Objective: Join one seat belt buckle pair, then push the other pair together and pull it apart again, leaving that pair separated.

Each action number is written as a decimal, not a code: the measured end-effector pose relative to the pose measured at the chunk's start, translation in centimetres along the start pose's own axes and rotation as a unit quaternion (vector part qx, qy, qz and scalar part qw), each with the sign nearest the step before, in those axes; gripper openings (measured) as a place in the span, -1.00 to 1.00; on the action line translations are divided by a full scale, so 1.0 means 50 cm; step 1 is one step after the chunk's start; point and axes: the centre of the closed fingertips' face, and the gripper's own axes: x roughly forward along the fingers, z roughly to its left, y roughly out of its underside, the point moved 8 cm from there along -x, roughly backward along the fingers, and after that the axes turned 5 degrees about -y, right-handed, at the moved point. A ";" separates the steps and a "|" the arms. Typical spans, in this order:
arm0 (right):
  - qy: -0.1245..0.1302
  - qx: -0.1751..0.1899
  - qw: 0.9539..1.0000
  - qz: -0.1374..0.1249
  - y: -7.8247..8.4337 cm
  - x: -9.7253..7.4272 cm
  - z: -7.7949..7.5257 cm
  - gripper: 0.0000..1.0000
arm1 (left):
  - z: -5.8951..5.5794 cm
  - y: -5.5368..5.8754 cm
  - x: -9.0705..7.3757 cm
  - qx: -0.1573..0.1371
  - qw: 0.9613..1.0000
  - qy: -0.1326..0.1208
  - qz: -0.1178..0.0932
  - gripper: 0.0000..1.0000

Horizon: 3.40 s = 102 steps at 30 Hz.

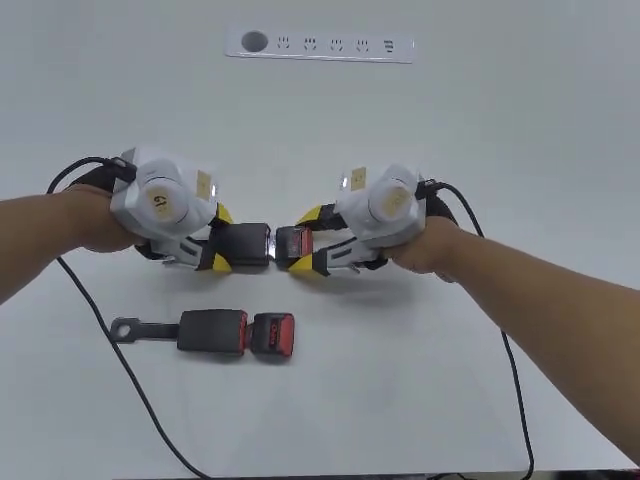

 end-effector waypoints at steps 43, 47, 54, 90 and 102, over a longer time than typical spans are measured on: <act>0.012 0.002 1.000 -0.006 0.022 -0.027 0.012 -0.31 | -0.002 0.004 -0.003 0.000 1.000 0.000 -0.005 -0.34; 0.014 0.003 1.000 -0.007 0.028 -0.034 0.010 -0.31 | -0.002 0.005 -0.003 -0.002 1.000 -0.001 -0.006 -0.34; 0.020 0.000 1.000 -0.006 0.050 -0.056 0.011 -0.31 | -0.003 0.003 -0.003 -0.002 1.000 -0.001 -0.002 -0.34; 0.035 0.020 0.999 0.025 0.142 -0.186 0.016 -0.29 | -0.002 0.001 -0.001 -0.002 1.000 -0.002 0.003 -0.33; 0.040 0.023 0.998 0.035 0.163 -0.215 0.016 -0.28 | -0.001 0.001 -0.001 -0.002 1.000 -0.001 0.006 -0.33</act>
